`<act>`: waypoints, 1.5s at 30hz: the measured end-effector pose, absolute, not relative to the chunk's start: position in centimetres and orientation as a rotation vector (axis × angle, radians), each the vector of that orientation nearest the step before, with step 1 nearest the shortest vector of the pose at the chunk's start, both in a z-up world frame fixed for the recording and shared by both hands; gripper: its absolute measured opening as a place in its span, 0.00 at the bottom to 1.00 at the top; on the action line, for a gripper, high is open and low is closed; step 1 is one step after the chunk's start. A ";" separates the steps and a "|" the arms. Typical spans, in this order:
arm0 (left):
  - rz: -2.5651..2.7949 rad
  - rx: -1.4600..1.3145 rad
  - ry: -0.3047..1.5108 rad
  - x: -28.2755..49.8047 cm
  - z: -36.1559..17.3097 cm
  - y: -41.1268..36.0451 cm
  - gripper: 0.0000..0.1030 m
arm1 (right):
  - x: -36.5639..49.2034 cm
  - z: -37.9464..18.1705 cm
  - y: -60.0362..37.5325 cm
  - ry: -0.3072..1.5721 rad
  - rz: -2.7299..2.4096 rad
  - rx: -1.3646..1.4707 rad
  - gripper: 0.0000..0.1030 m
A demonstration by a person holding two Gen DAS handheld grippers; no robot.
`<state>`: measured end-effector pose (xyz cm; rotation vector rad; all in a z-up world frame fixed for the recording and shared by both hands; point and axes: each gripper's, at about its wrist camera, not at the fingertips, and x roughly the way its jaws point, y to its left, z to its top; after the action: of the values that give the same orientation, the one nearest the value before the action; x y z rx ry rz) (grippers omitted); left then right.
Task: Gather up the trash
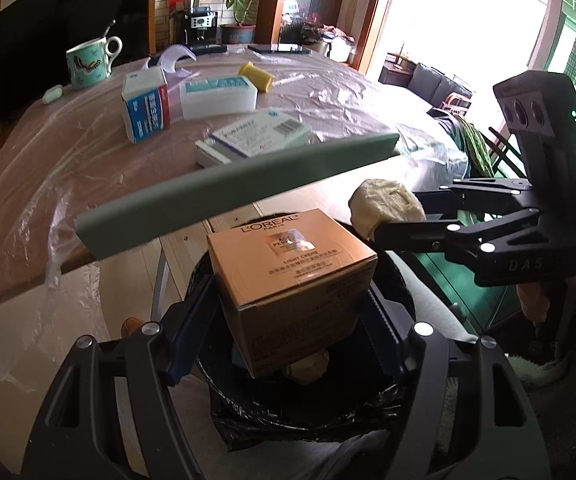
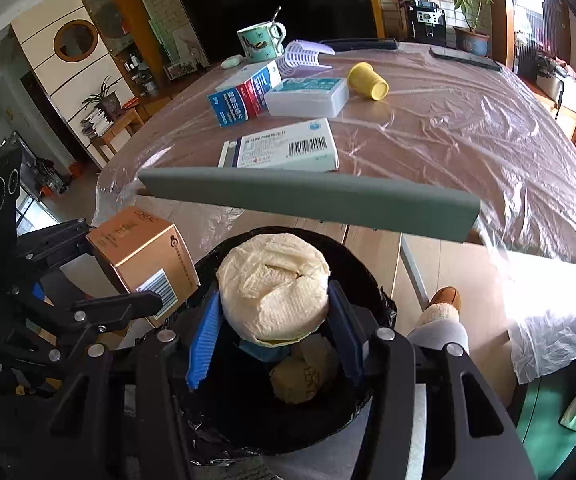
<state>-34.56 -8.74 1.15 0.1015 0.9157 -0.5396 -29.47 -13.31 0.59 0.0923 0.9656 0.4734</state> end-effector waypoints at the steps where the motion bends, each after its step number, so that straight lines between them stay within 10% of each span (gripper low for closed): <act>1: -0.540 0.110 0.925 -34.6 0.8 -8.9 0.69 | -29.6 0.3 -13.3 0.975 0.473 0.092 0.50; 45: -0.519 0.221 1.070 -32.9 -5.3 -11.1 0.69 | -29.2 -5.7 -12.9 1.106 0.389 0.021 0.50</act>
<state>-32.93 -11.08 -5.34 0.2214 1.0698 -0.5192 -29.17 -12.95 -5.69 0.0214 1.1064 0.3891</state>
